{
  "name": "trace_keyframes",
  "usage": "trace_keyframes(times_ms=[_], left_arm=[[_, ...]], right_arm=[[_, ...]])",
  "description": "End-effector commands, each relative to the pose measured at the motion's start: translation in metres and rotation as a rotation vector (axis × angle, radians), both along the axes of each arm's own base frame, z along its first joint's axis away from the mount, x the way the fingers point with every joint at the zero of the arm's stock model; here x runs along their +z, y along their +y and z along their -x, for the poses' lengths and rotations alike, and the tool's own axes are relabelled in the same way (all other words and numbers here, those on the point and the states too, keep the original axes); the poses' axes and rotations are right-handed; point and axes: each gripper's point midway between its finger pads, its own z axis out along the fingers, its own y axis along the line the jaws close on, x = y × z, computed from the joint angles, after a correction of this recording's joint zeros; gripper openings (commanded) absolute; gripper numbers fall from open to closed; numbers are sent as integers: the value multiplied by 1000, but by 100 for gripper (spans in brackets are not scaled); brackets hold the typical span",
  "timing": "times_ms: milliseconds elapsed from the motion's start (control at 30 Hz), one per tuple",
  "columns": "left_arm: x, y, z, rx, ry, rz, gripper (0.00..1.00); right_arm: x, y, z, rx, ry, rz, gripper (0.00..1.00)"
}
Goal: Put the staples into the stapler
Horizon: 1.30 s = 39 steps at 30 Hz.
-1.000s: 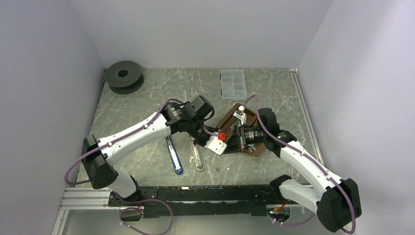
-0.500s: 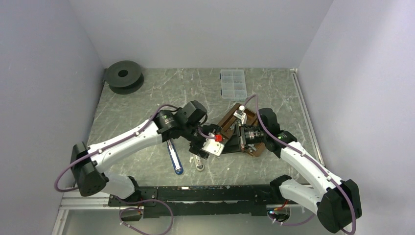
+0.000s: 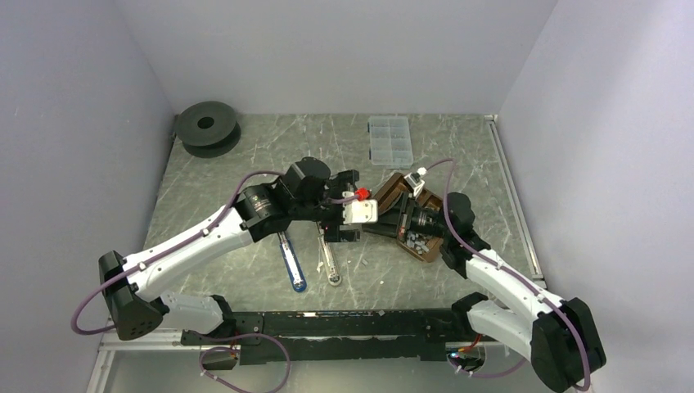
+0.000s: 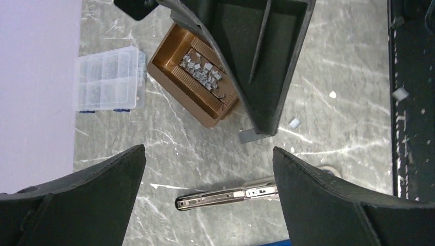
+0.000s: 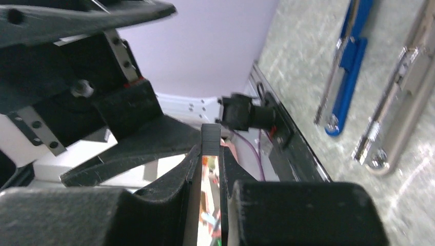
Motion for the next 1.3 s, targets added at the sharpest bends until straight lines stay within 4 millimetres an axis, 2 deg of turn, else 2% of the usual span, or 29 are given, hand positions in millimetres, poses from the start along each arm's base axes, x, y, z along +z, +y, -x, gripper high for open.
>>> trace_keyframes(times_ms=[0,133,400,700,800,933,1100,1267], left_arm=[[37,-5,-5,105,53,136,99],[43,-4,6,91,89,176,97],[60,-10,4,72,66,221,83],[67,-18,9,27,81,234,57],[67,-20,9,18,79,235,51],[64,-22,11,3,91,225,48],[58,-21,12,-2,94,208,38],[52,-20,12,-2,93,196,39]], right_arm=[[66,-3,-18,-116,-145,-229,0],[77,-2,-21,-111,-143,-276,0],[81,0,-25,-109,-145,-283,0],[81,1,-25,-111,-139,-289,0],[82,1,-26,-112,-139,-292,0],[83,2,-27,-114,-140,-297,0],[84,1,-27,-116,-137,-315,0],[86,1,-27,-120,-142,-332,0]])
